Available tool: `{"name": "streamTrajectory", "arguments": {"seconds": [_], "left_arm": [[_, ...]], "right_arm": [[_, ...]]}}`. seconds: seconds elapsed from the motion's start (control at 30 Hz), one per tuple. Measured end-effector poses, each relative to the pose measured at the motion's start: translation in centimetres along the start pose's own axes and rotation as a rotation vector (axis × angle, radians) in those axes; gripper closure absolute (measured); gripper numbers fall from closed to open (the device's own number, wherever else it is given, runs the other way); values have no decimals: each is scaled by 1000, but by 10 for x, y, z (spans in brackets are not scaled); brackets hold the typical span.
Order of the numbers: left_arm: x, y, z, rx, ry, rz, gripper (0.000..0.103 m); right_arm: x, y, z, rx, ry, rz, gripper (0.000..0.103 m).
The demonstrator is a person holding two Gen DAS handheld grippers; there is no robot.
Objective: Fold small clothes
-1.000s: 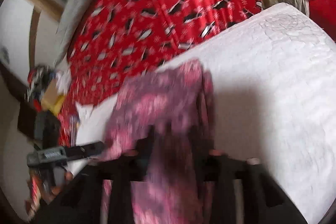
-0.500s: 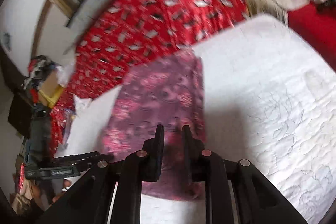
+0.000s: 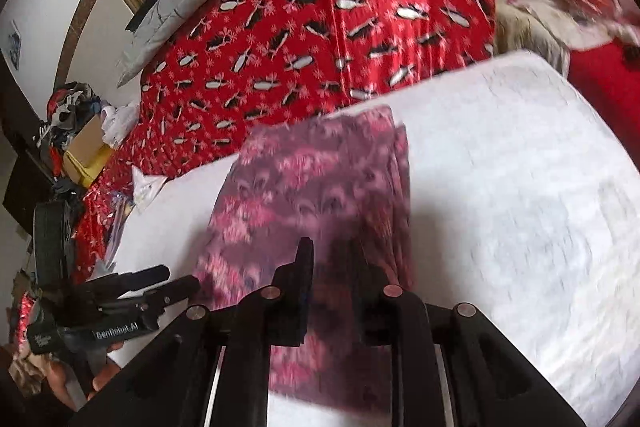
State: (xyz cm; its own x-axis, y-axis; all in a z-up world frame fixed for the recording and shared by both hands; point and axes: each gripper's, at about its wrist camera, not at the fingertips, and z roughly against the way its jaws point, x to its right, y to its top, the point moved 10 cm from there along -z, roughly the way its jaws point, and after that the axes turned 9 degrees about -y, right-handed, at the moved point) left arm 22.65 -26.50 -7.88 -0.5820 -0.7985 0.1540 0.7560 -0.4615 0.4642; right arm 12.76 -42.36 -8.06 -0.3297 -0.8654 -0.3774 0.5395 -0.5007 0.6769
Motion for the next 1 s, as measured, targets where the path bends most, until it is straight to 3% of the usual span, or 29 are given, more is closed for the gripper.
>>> {"name": "streamTrajectory", "arguments": {"seconds": [0.1,0.2,0.33,0.47,0.63,0.7,0.8,0.93,1.0], "left_arm": [[-9,1,-17,-31,5,25,34],[-13,-5,-22,-51,-26,62,34],[-12,-2,-23,-40,-46,61,34],[-7,9,-24,-33,-56,51,34],[-9,48,-24,9,-147,142,33],[-17,59,-38,-8,-142,186,31],[-33,58,-72,-100,-160,282,26],[-37,62,-64,-98,-240,312,26],[-40,58,-55,-93,-282,322,26]], "right_arm": [[1,3,-26,-20,-27,5,81],[15,-23,-58,-122,-67,36,82],[15,-16,-55,-128,-39,18,82],[15,11,-54,-88,-23,-16,67],[14,48,-68,-9,-8,-69,70],[14,56,-80,-7,-14,-83,71],[26,43,-121,-138,-81,-110,77],[29,55,-108,-105,-71,-114,78],[42,56,-92,-74,-90,-130,71]]}}
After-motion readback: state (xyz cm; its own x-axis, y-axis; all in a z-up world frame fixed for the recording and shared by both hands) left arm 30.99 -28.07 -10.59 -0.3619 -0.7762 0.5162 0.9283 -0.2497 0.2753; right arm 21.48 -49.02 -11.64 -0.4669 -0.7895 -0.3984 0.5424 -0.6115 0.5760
